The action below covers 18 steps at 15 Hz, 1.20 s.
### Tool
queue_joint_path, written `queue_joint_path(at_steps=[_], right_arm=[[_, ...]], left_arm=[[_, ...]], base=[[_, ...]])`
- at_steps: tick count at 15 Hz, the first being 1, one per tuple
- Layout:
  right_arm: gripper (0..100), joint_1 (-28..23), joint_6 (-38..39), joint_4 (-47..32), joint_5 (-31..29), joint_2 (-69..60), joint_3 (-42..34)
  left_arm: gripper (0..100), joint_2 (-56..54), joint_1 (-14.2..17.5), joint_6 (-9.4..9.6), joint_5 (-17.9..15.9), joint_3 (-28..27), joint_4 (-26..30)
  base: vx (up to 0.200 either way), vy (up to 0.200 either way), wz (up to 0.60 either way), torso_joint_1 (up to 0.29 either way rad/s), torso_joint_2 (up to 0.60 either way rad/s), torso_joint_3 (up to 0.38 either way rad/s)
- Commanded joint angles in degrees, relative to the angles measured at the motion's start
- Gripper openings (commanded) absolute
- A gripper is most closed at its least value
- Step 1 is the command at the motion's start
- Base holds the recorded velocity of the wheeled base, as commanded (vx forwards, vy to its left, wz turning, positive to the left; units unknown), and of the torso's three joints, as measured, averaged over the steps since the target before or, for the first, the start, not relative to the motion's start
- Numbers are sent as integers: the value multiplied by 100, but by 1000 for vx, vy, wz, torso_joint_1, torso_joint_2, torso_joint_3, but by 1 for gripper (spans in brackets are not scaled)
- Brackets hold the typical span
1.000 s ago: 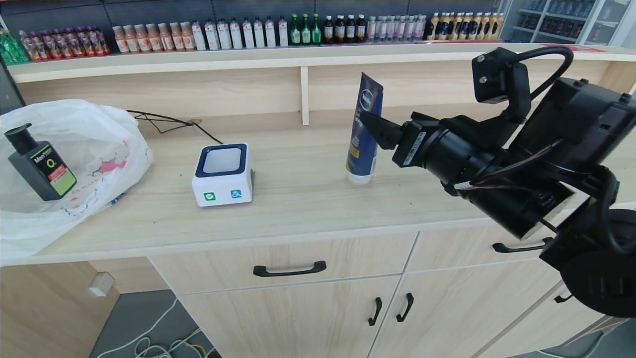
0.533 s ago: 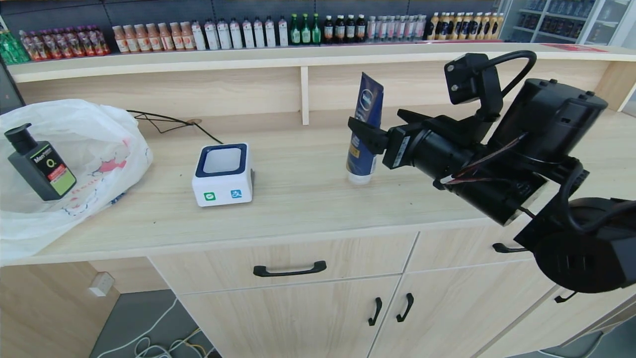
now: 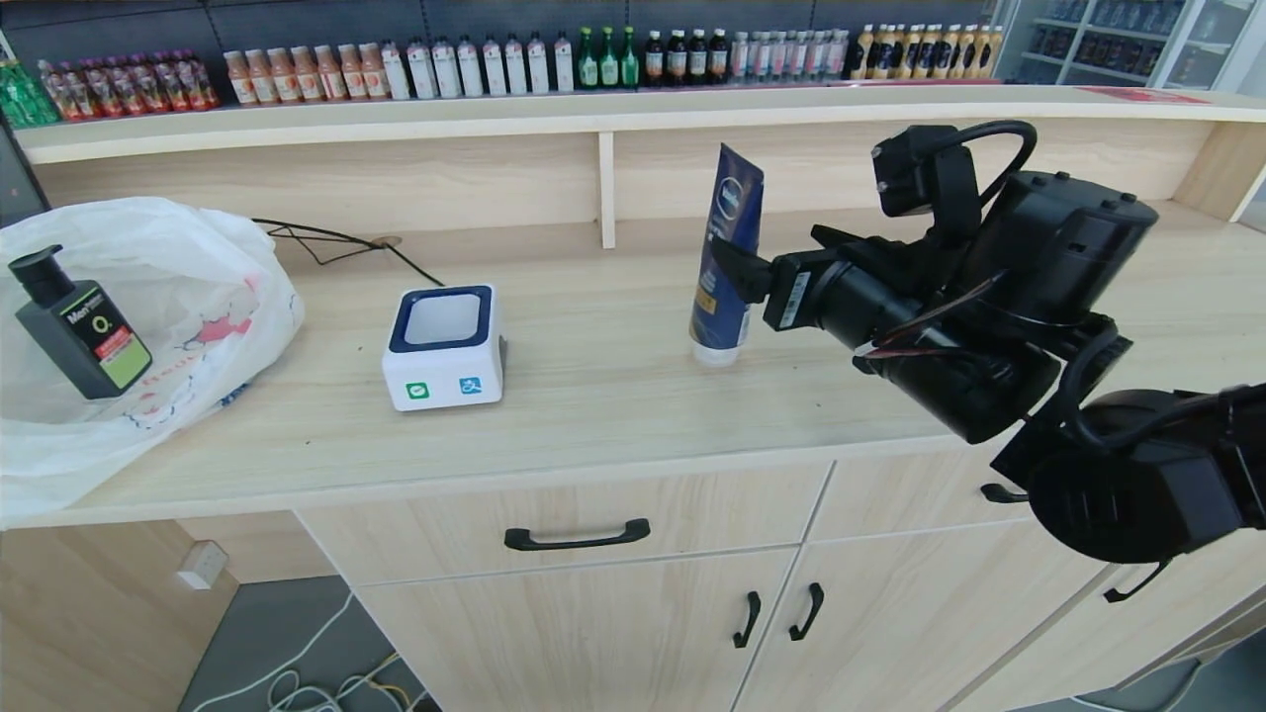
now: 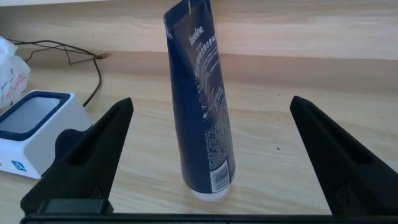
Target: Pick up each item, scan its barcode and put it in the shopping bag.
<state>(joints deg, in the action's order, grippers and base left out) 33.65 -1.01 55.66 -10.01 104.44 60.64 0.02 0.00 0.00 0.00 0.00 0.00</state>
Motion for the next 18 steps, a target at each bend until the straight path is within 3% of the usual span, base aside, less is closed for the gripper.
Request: queue_joint_path(at_steps=[1, 9, 18], right_arm=[[100, -77, -22, 6, -45, 323, 300], [100, -139, -57, -82, -159, 824, 994], [100, -139, -31, -55, -318, 1061, 1082]], left_arm=[[100, -2, 0, 0, 0, 0, 0], [100, -2, 0, 0, 0, 0, 0], [100, -2, 0, 0, 9, 0, 0]], base=[[0, 0, 0, 0, 0, 0], [0, 0, 0, 0, 0, 0], [0, 0, 0, 0, 0, 0]])
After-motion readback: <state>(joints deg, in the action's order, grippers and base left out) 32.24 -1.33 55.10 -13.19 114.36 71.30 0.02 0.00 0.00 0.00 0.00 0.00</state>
